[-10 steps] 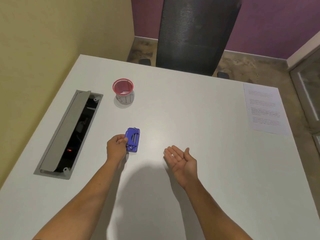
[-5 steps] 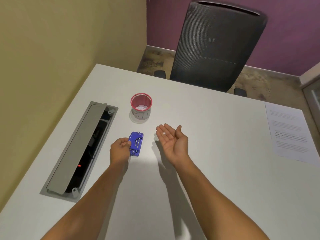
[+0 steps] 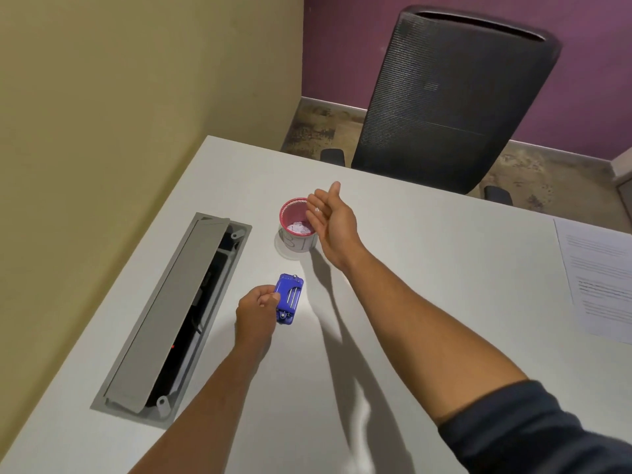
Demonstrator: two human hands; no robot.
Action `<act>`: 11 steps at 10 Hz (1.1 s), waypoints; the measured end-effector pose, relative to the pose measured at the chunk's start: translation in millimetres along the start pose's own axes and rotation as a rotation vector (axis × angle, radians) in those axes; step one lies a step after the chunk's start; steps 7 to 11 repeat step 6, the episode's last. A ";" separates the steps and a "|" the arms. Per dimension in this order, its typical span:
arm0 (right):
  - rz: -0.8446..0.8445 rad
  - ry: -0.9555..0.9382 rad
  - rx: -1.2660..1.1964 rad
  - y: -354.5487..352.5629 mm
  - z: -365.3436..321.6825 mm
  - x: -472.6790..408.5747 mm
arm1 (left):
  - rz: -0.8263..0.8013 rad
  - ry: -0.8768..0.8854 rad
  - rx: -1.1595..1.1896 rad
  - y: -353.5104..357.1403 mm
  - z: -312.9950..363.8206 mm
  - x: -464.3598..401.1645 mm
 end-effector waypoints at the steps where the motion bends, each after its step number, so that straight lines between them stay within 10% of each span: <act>1: -0.006 -0.003 0.333 16.1 -0.5 -10.8 | -0.008 0.031 -0.079 -1.0 7.5 2.5; 4: -0.046 -0.062 0.717 24.8 -8.4 -15.5 | 0.089 0.137 -0.184 -11.3 21.1 7.9; 11: 0.062 -0.238 0.642 -7.4 -4.1 10.2 | 0.196 0.361 -0.210 -5.0 39.3 29.6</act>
Point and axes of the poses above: each hand's wrist, its own x-axis away from the middle knuckle, its own y-axis out of the palm, z = x × y, the point moved 7 cm from there along -x, towards the middle knuckle, and after that the axes turned 9 degrees about y, right-handed, at the moved point
